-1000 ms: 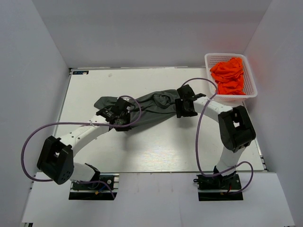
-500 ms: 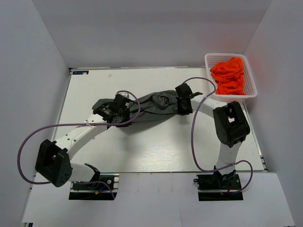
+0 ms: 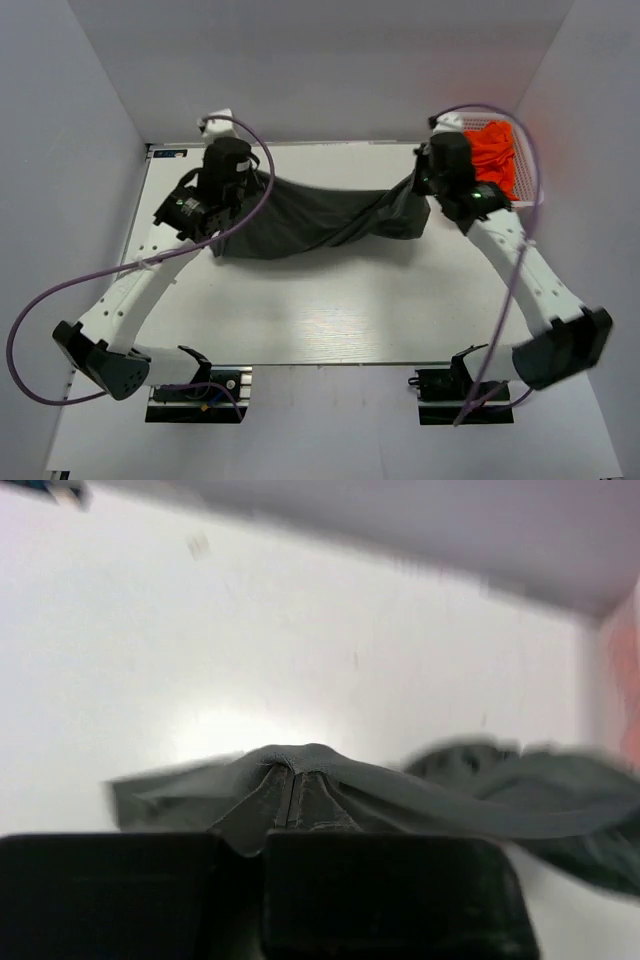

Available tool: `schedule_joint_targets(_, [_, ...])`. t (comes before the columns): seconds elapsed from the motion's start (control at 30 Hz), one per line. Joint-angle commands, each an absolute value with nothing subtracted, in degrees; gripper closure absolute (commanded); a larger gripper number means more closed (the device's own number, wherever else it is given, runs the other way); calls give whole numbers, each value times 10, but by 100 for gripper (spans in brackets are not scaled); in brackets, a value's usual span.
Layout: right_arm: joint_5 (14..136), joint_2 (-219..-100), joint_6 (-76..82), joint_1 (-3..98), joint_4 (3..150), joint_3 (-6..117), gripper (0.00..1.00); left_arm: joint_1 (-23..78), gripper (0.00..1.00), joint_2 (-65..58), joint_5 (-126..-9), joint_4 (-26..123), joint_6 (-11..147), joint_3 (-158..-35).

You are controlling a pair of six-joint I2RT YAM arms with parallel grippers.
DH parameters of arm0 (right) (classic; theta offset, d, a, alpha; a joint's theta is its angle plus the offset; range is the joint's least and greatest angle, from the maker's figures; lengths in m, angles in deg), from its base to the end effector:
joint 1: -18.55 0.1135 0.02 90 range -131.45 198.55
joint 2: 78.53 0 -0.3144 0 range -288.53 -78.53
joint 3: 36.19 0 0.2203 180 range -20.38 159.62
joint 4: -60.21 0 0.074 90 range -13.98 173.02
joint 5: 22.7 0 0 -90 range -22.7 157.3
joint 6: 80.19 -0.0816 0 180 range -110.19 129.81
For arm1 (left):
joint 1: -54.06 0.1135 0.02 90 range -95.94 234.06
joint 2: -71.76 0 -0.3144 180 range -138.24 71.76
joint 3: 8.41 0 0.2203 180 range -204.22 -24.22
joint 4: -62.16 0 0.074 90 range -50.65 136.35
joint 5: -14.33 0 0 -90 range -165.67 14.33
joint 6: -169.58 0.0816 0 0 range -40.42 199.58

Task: Fold and stack the t-shirts
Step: Flatten the tshirt out

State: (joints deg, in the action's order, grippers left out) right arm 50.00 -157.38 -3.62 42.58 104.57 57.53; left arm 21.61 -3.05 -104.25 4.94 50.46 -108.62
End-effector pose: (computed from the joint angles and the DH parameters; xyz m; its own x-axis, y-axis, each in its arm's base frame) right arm 0.2879 0.1018 0.4037 -0.4727 0.0320 -0.8806 -0.0438 0.9973 0.0598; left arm 0.2407 -0.1068 0.4346 -0.4511 -0.2196 -0.8651 -0.1046 0.9756 -0.1932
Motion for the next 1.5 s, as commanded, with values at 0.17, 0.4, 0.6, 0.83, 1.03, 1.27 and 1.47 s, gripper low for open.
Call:
schedule_joint_targets(0.17, [370, -1477, 64, 398, 1033, 714, 100, 219, 100, -12, -1277, 7, 551, -1251])
schedule_joint_targets(0.4, [309, -1398, 122, 394, 998, 772, 100, 219, 100, 65, -1317, 49, 605, -1273])
schedule_joint_targets(0.6, [338, -1343, 146, 395, 1011, 815, 100, 214, 100, 106, -1260, 42, 624, -1306])
schedule_joint_targets(0.83, [451, -1263, 121, 396, 1029, 796, 100, 214, 100, 201, -1086, 63, 616, -1266])
schedule_joint_targets(1.03, [466, -1240, 102, 396, 1028, 742, 100, 214, 100, 238, -990, 74, 589, -1222])
schedule_joint_targets(1.27, [488, -1257, 35, 396, 987, 571, 100, 214, 100, 199, -1011, 69, 531, -1097])
schedule_joint_targets(1.47, [505, -1332, -43, 393, 938, 406, 100, 219, 100, 92, -1080, 69, 500, -971])
